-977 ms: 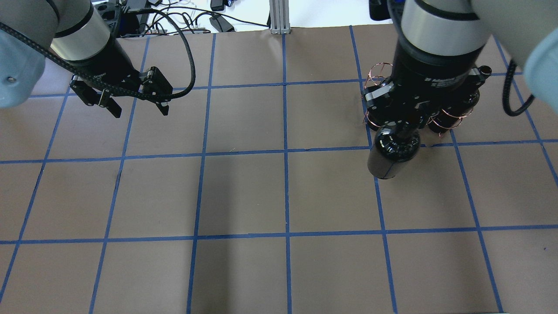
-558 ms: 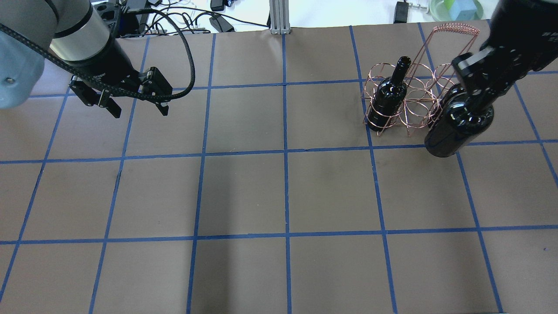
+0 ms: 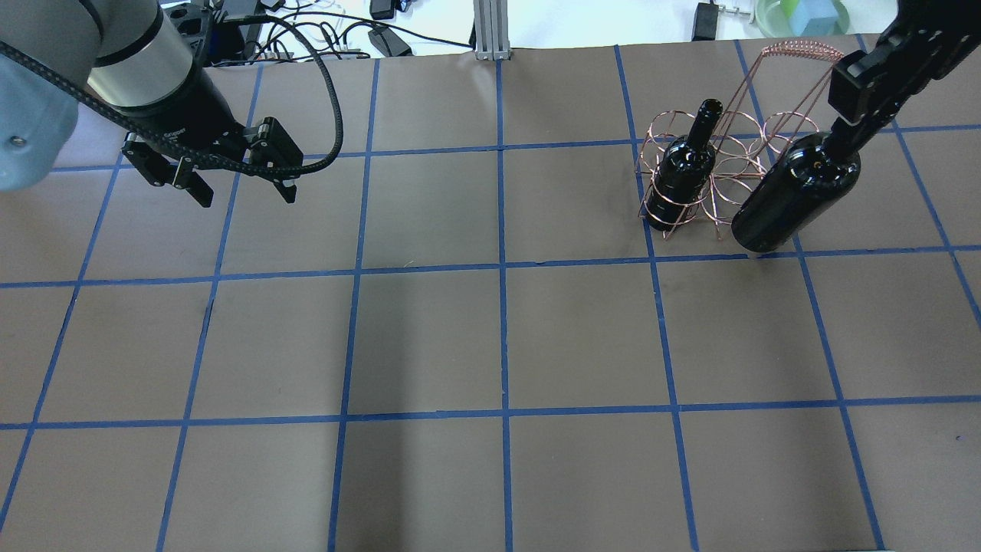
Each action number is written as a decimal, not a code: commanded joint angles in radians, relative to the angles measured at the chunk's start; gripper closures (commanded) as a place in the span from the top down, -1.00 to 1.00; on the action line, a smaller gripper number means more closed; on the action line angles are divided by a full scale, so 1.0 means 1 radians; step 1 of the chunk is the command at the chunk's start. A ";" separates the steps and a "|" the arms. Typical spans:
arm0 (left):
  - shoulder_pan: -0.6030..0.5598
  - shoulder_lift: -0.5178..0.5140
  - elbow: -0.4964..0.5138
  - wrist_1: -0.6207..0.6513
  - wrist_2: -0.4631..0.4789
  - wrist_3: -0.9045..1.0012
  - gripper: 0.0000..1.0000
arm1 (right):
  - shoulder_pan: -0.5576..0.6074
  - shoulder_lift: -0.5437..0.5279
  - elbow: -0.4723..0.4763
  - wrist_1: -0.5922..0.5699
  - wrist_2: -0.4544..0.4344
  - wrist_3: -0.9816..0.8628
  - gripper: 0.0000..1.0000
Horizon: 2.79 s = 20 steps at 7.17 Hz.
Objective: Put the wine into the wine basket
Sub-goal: 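Lift the bottle with the right gripper and carry it to the copper rack, then tilt and lower the bottle into the empty rack ring with the right gripper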
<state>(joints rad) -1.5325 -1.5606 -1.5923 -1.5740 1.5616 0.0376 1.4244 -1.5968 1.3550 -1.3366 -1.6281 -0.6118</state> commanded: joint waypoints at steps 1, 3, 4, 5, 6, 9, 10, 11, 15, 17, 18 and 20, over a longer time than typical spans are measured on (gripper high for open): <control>0.000 0.001 0.000 0.000 0.000 0.001 1.00 | -0.005 0.043 -0.014 -0.062 -0.007 -0.080 -1.00; 0.000 0.001 0.000 0.000 0.000 0.001 1.00 | -0.022 0.078 -0.020 -0.171 -0.025 -0.147 -1.00; 0.000 0.001 0.000 0.000 0.000 0.001 1.00 | -0.036 0.092 -0.023 -0.180 -0.024 -0.158 -1.00; 0.000 0.001 0.000 0.000 0.000 0.001 1.00 | -0.039 0.113 -0.024 -0.226 -0.024 -0.192 -1.00; 0.000 0.001 0.000 0.000 0.000 0.001 1.00 | -0.041 0.124 -0.025 -0.240 -0.019 -0.192 -1.00; 0.000 0.001 0.000 0.000 0.000 0.001 1.00 | -0.041 0.150 -0.025 -0.274 -0.013 -0.204 -1.00; 0.000 0.001 0.000 0.000 0.000 0.001 1.00 | -0.041 0.159 -0.024 -0.277 -0.013 -0.210 -1.00; 0.000 0.001 0.000 0.000 0.000 0.001 1.00 | -0.041 0.175 -0.024 -0.283 -0.013 -0.217 -1.00; 0.000 0.001 0.000 0.000 0.000 0.001 1.00 | -0.038 0.205 -0.022 -0.273 -0.010 -0.270 -1.00; 0.000 0.001 0.000 0.000 0.000 -0.001 1.00 | -0.036 0.209 -0.020 -0.251 -0.013 -0.287 -1.00; 0.000 0.001 0.000 0.000 0.000 -0.001 1.00 | -0.036 0.210 -0.020 -0.245 -0.022 -0.290 -1.00; 0.000 0.001 0.000 0.000 0.000 0.001 1.00 | -0.036 0.225 -0.022 -0.256 -0.021 -0.306 -1.00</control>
<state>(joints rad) -1.5325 -1.5601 -1.5923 -1.5739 1.5616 0.0378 1.3882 -1.3794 1.3337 -1.5867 -1.6489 -0.9092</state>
